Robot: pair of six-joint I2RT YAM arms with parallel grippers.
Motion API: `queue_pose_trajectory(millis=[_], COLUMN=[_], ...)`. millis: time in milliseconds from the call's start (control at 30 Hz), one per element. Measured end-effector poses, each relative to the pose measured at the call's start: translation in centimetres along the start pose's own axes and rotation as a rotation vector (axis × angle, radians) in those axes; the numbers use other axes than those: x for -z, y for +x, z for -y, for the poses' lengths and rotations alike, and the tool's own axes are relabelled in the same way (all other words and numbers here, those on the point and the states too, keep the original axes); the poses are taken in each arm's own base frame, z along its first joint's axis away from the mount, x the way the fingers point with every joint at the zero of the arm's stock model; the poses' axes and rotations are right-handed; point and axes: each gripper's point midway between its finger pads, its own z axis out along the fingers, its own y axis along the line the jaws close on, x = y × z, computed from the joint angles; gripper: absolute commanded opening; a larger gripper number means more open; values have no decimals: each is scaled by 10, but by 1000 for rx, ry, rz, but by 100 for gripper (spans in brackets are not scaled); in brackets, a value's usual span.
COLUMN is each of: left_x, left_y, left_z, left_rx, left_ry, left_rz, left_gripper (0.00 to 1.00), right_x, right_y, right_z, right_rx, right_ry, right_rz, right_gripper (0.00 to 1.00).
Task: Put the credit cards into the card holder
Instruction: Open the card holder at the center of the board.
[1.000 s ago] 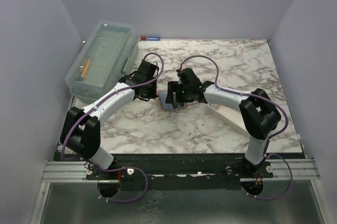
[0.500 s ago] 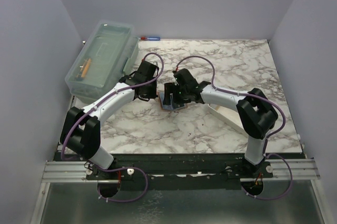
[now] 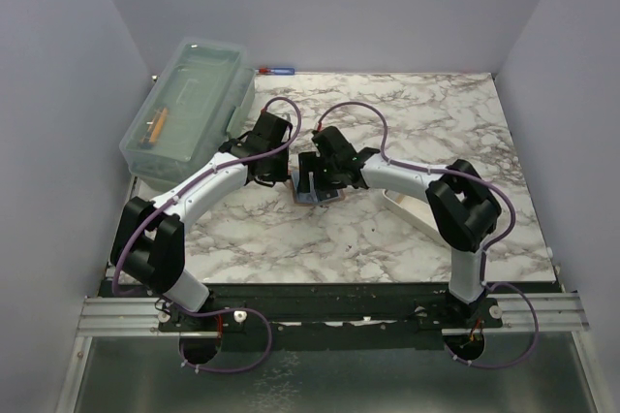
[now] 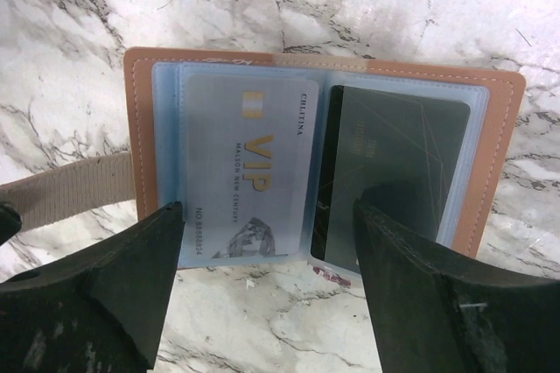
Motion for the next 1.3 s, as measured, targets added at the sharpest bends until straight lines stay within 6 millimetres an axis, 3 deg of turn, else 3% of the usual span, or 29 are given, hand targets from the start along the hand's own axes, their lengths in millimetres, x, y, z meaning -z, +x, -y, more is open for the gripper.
queue_pose_trajectory(millis=[200, 433, 700, 800, 900, 1200, 1300], left_x=[0, -1, -1, -1, -1, 4, 5], left_y=[-1, 0, 0, 0, 0, -1, -1], left_z=[0, 0, 0, 0, 0, 9, 15], left_rx=[0, 0, -3, -2, -2, 3, 12], left_ry=[1, 1, 1, 1, 2, 60, 99], left_rz=[2, 3, 5, 5, 5, 2, -7], left_gripper=[0, 0, 0, 0, 0, 0, 0], right_x=[0, 9, 28, 35, 40, 32, 28], right_y=[-1, -7, -3, -2, -7, -18, -17], right_z=[6, 18, 72, 78, 63, -3, -13], right_rx=[-1, -12, -20, -8, 9, 2, -10], right_ry=[51, 143, 431, 463, 372, 5, -71], right_rz=[7, 48, 72, 72, 88, 127, 139], right_gripper=[68, 66, 72, 77, 78, 62, 58])
